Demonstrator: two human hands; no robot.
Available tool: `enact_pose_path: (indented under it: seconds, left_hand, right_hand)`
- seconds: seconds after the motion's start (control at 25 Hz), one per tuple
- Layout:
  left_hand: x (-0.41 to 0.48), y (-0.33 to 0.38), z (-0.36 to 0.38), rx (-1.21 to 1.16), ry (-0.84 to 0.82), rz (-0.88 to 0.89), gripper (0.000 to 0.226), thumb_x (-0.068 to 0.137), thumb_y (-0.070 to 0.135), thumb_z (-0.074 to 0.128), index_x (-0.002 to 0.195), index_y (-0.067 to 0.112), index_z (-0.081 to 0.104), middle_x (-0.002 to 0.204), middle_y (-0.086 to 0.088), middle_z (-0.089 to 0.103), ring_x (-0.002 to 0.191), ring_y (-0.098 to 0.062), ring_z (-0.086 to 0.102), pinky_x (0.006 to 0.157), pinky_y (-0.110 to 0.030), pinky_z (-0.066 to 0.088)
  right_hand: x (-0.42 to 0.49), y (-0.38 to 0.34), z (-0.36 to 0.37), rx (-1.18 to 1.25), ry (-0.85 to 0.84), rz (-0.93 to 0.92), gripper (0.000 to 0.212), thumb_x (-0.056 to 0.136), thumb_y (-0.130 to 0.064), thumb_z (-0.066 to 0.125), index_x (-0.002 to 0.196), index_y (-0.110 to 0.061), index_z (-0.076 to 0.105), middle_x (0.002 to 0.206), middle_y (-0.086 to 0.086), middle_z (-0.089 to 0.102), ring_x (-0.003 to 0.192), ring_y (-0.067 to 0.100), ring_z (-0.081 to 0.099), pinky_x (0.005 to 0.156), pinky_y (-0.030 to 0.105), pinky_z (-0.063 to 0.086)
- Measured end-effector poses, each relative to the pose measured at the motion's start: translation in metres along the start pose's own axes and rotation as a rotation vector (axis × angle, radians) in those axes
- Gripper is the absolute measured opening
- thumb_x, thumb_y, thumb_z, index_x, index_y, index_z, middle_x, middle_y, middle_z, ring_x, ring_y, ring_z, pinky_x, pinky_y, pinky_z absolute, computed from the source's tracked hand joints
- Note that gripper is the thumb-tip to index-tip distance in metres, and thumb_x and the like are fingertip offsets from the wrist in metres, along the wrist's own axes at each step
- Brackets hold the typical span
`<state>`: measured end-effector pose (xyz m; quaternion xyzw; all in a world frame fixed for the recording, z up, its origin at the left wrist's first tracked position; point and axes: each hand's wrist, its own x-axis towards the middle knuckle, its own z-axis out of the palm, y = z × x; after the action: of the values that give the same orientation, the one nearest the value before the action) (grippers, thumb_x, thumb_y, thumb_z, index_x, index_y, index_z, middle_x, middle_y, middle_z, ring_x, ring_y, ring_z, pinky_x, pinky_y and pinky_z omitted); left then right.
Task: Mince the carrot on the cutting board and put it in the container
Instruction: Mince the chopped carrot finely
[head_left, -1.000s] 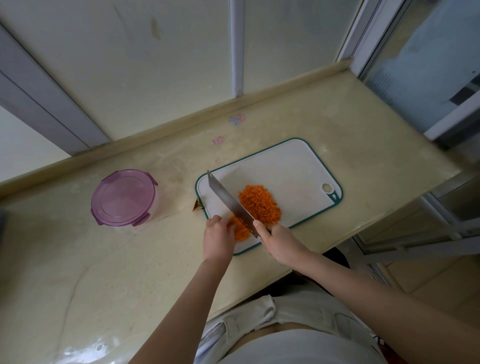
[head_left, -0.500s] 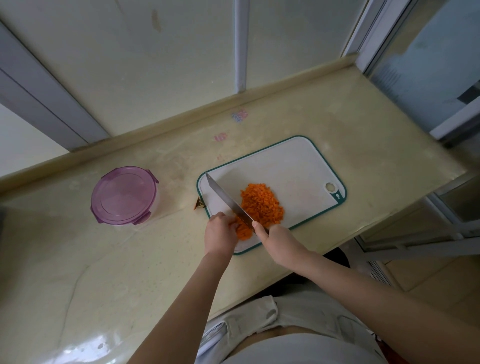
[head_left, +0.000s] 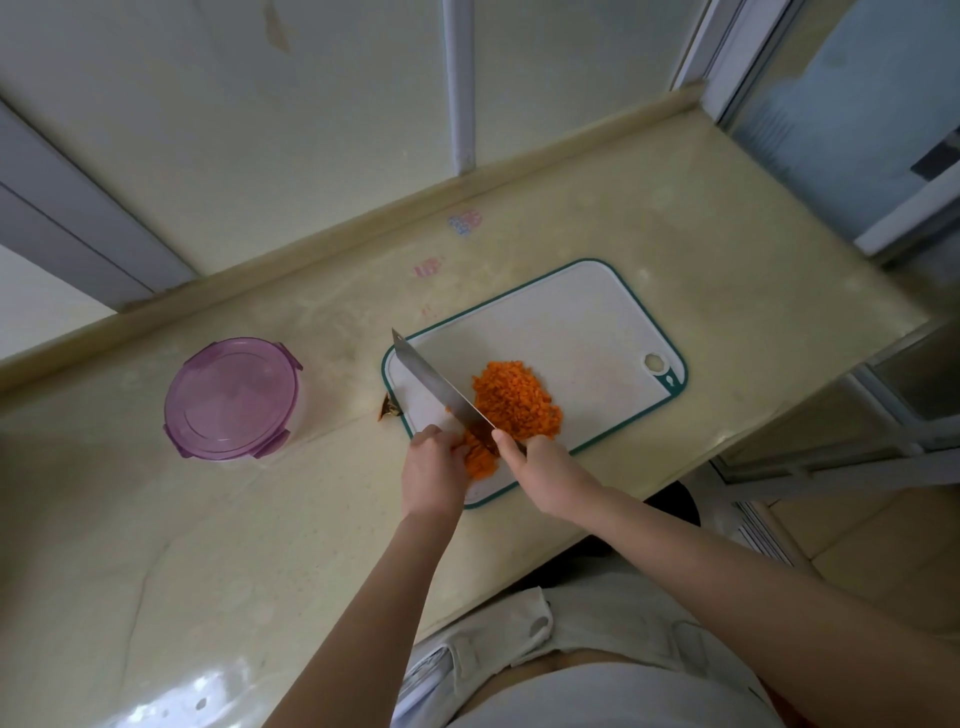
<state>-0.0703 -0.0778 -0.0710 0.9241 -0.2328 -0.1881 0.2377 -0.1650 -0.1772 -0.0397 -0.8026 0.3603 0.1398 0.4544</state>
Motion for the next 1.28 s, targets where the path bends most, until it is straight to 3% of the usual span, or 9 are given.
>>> enact_pose_path:
  seconds: [0.16, 0.28, 0.64, 0.8, 1.0, 1.16, 1.28]
  left_hand:
    - [-0.001, -0.001, 0.003, 0.025, 0.011, 0.031, 0.016, 0.089, 0.002, 0.052, 0.081, -0.002, 0.065, 0.084, -0.012, 0.054, 0.079, -0.027, 0.053, 0.061, -0.025, 0.033]
    - [-0.002, 0.0, 0.0, 0.002, -0.001, 0.027, 0.015, 0.09, 0.004, 0.053, 0.085, -0.001, 0.066, 0.085, -0.011, 0.054, 0.079, -0.026, 0.053, 0.061, -0.023, 0.032]
    - [-0.004, -0.006, -0.008, -0.062, -0.055, 0.091, 0.025, 0.094, 0.006, 0.048, 0.11, 0.008, 0.067, 0.096, -0.009, 0.055, 0.084, -0.02, 0.052, 0.07, -0.019, 0.037]
    - [-0.01, -0.008, -0.008, -0.102, -0.008, 0.074, 0.03, 0.092, 0.008, 0.054, 0.121, 0.006, 0.06, 0.105, -0.009, 0.057, 0.098, -0.024, 0.055, 0.083, -0.023, 0.043]
    - [-0.01, -0.006, -0.004, -0.096, 0.012, 0.038, 0.022, 0.093, 0.01, 0.054, 0.111, 0.006, 0.066, 0.094, -0.008, 0.055, 0.088, -0.021, 0.051, 0.072, -0.019, 0.035]
    - [-0.005, -0.003, -0.004, -0.109, 0.012, 0.009, 0.018, 0.091, 0.01, 0.055, 0.1, 0.007, 0.07, 0.089, -0.005, 0.054, 0.079, -0.015, 0.046, 0.067, -0.017, 0.032]
    - [-0.004, -0.001, -0.004, -0.112, 0.014, -0.004, 0.017, 0.09, 0.01, 0.057, 0.096, 0.006, 0.072, 0.087, -0.003, 0.054, 0.078, -0.015, 0.048, 0.065, -0.015, 0.03]
  right_hand:
    - [0.004, 0.001, -0.008, 0.044, -0.018, 0.01, 0.062, 0.099, -0.053, 0.028, 0.052, -0.012, 0.033, 0.048, 0.004, 0.038, 0.046, 0.019, 0.038, 0.056, 0.034, 0.038]
    - [0.003, -0.004, -0.01, 0.02, 0.004, -0.005, 0.062, 0.1, -0.05, 0.03, 0.05, -0.012, 0.028, 0.048, 0.003, 0.034, 0.045, 0.017, 0.035, 0.048, 0.029, 0.028]
    - [-0.01, -0.008, -0.016, 0.052, 0.038, -0.06, 0.061, 0.099, -0.05, 0.029, 0.052, -0.012, 0.03, 0.048, 0.001, 0.034, 0.045, 0.017, 0.035, 0.05, 0.029, 0.028]
    - [-0.017, -0.008, -0.014, 0.023, 0.031, -0.061, 0.061, 0.099, -0.051, 0.029, 0.053, -0.011, 0.033, 0.048, 0.002, 0.036, 0.045, 0.017, 0.036, 0.052, 0.03, 0.03]
    - [-0.023, -0.003, -0.011, 0.006, 0.001, -0.061, 0.061, 0.098, -0.054, 0.028, 0.053, -0.012, 0.031, 0.047, 0.001, 0.03, 0.042, 0.016, 0.03, 0.054, 0.031, 0.03]
    - [-0.027, 0.0, -0.008, -0.002, -0.004, -0.006, 0.06, 0.098, -0.054, 0.03, 0.062, -0.007, 0.041, 0.054, 0.006, 0.038, 0.049, 0.019, 0.038, 0.055, 0.03, 0.033]
    - [-0.03, -0.002, -0.007, -0.058, -0.005, 0.008, 0.06, 0.098, -0.052, 0.03, 0.055, -0.011, 0.031, 0.051, 0.003, 0.035, 0.046, 0.016, 0.035, 0.051, 0.029, 0.03]
